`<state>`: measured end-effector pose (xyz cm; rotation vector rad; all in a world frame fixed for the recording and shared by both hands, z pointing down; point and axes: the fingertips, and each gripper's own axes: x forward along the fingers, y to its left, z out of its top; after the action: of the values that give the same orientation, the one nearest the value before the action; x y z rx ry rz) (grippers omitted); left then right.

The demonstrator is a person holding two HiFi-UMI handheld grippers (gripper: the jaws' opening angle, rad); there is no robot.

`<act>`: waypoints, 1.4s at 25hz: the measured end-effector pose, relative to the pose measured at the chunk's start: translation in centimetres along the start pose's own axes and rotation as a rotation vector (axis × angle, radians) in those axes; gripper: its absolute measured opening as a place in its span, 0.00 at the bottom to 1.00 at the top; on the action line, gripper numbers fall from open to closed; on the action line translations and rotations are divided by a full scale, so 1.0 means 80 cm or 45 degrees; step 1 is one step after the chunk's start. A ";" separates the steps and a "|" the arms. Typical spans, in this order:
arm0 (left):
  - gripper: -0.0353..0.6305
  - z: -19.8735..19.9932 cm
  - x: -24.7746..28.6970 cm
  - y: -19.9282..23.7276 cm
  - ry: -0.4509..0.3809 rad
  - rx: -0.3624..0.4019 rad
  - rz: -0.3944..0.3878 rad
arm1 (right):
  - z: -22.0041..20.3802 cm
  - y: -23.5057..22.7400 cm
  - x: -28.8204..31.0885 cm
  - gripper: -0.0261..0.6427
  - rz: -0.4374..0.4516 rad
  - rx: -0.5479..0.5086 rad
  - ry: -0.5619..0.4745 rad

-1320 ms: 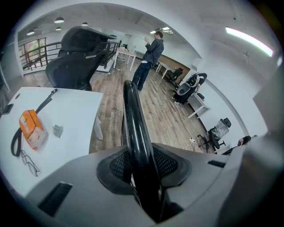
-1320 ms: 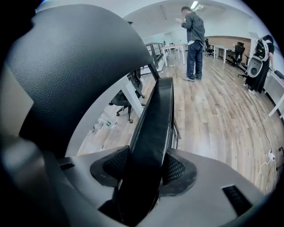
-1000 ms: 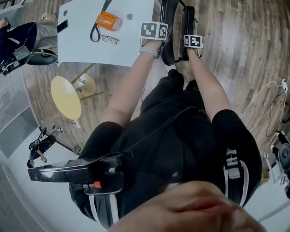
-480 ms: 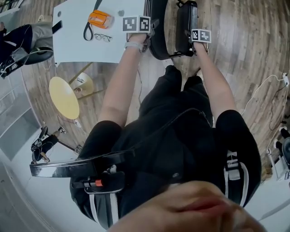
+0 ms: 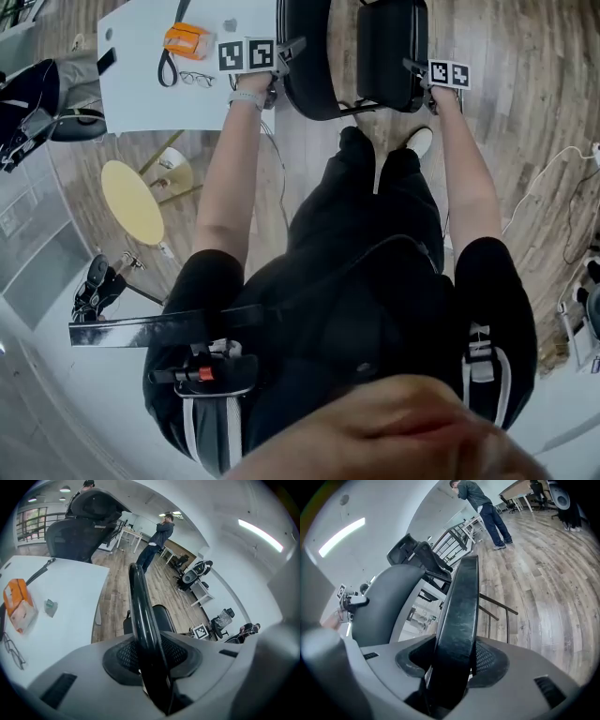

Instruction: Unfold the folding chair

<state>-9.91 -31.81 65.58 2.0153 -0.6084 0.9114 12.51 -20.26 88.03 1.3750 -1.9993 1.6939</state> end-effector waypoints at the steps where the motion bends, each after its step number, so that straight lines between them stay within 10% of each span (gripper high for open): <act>1: 0.20 -0.001 0.003 0.000 0.006 0.002 -0.002 | -0.001 -0.009 -0.005 0.34 0.020 0.005 -0.008; 26: 0.20 -0.038 0.087 0.004 0.045 -0.022 -0.106 | -0.041 -0.252 -0.071 0.34 0.461 0.136 -0.147; 35: 0.21 -0.047 0.124 -0.010 0.020 -0.041 -0.116 | -0.069 -0.334 -0.077 0.35 0.560 0.409 -0.147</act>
<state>-4.66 -29.13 74.44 1.9888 -0.5150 0.8573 33.12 -10.29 104.11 1.2019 -2.3023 2.2541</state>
